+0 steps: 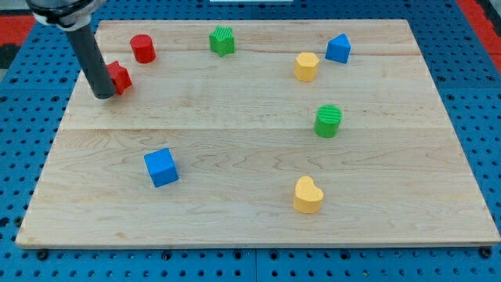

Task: Push the red star diagonally top left to the red circle

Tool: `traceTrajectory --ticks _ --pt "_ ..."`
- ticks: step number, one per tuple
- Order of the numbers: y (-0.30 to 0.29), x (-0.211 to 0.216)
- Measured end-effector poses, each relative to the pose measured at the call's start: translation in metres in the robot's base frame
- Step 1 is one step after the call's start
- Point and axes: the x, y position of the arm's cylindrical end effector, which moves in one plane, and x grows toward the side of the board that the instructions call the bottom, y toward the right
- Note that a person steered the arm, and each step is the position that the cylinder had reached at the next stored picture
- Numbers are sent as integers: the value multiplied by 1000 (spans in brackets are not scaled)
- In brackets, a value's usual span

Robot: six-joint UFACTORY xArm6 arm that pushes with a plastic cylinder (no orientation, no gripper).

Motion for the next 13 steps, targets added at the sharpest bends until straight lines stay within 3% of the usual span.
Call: traceTrajectory --ticks 3,5,7,11,13 --pt "-36 -2" --pt "10 -2" --pt "10 -3" --pt "10 -73" --pt "10 -72"
